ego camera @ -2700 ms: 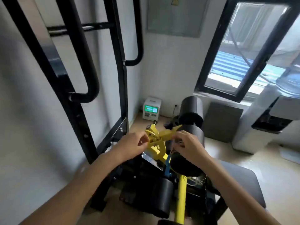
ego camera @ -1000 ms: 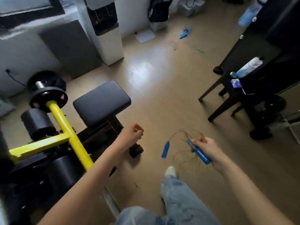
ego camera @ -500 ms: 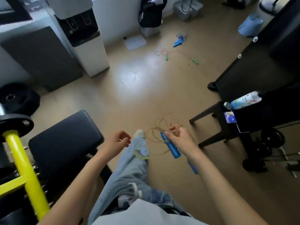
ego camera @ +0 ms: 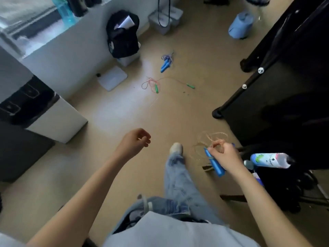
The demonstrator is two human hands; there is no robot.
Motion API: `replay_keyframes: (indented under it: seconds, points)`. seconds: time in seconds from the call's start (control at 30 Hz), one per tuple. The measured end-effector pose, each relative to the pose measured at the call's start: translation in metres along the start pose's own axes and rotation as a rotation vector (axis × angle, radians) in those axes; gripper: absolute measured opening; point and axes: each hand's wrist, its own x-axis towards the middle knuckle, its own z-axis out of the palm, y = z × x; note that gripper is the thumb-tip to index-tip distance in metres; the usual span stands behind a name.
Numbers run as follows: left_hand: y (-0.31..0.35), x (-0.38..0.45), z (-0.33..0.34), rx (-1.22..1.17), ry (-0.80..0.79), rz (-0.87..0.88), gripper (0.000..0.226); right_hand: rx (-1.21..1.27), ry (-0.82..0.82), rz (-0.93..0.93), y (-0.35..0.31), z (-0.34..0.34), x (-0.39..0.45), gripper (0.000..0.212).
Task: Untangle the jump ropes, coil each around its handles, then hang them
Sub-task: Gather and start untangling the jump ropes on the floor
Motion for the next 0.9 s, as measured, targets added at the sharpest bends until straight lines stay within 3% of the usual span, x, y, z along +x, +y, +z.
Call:
replay_keyframes:
  seconds: [0.2,0.33,0.43,0.53,0.63,0.73,0.83,0.9]
  points:
    - [0.069,0.173,-0.034,0.121,0.027,-0.025,0.016,-0.133,-0.021,-0.022,-0.087,-0.039,0.180,0.017]
    - [0.118,0.270,-0.067,0.010,0.100,-0.072,0.016,-0.312,-0.151,-0.239,-0.193,-0.053,0.286,0.012]
    - [0.151,0.341,-0.087,-0.202,0.056,-0.126,0.014,-0.266,-0.210,-0.361,-0.267,-0.059,0.354,0.008]
    - [0.186,0.410,-0.102,-0.563,-0.137,-0.221,0.018,-0.131,-0.281,-0.415,-0.312,-0.058,0.414,0.008]
    - [0.209,0.499,-0.109,-0.749,-0.267,-0.260,0.030,-0.062,-0.344,-0.436,-0.341,-0.053,0.482,0.023]
    - [0.222,0.584,-0.118,-0.646,-0.186,-0.301,0.002,-0.016,-0.338,-0.375,-0.361,-0.048,0.558,0.013]
    - [0.217,0.650,-0.134,-0.572,-0.008,-0.409,0.022,0.058,-0.313,-0.251,-0.377,-0.041,0.622,0.014]
    - [0.205,0.686,-0.141,-0.510,0.056,-0.449,0.020,0.104,-0.321,-0.153,-0.384,-0.029,0.661,0.021]
